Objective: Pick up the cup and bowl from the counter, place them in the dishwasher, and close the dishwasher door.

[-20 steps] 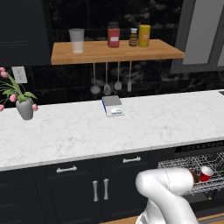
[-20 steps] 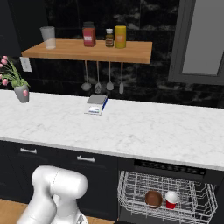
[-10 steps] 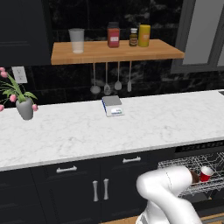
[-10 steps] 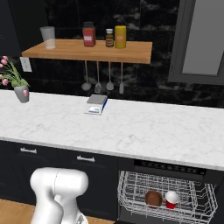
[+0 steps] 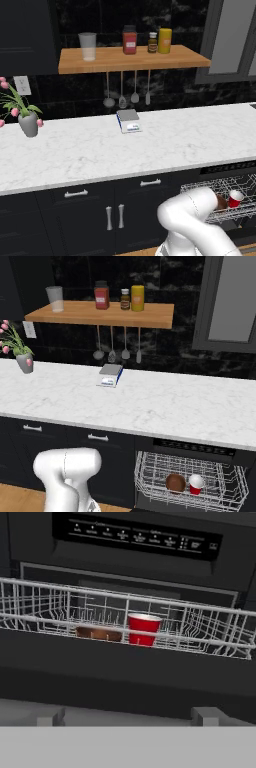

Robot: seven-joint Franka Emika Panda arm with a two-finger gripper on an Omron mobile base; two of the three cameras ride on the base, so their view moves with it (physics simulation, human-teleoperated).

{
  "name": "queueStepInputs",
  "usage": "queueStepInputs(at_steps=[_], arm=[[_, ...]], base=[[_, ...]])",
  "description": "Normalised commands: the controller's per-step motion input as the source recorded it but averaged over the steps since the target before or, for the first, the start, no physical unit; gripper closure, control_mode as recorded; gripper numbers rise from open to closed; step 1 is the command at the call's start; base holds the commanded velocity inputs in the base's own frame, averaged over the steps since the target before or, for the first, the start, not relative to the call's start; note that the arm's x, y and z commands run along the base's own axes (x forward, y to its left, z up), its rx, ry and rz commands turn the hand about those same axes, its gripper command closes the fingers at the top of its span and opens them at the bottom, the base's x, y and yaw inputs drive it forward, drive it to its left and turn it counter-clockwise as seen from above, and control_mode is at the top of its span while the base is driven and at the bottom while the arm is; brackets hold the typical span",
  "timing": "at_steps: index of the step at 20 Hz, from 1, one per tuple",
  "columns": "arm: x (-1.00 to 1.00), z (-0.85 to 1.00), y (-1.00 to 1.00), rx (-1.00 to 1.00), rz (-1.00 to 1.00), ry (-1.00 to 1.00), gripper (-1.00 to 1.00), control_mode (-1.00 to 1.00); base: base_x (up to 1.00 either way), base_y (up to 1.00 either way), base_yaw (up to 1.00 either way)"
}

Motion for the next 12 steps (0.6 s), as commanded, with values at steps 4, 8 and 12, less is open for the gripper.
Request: queueStepInputs(at_steps=[4, 8, 12], arm=[[-0.09, -0.98, -0.52, 0.00, 0.01, -0.04, -1.00, -1.00], [-0.41, -1.00, -0.45, 0.00, 0.04, -0.01, -1.00, -1.00], [-0.52, -1.00, -0.29, 0.00, 0.06, 0.00, -1.00, -1.00]], base=[[0.00, 0.00, 0.00], [0.00, 0.00, 0.00], [0.00, 0.00, 0.00]])
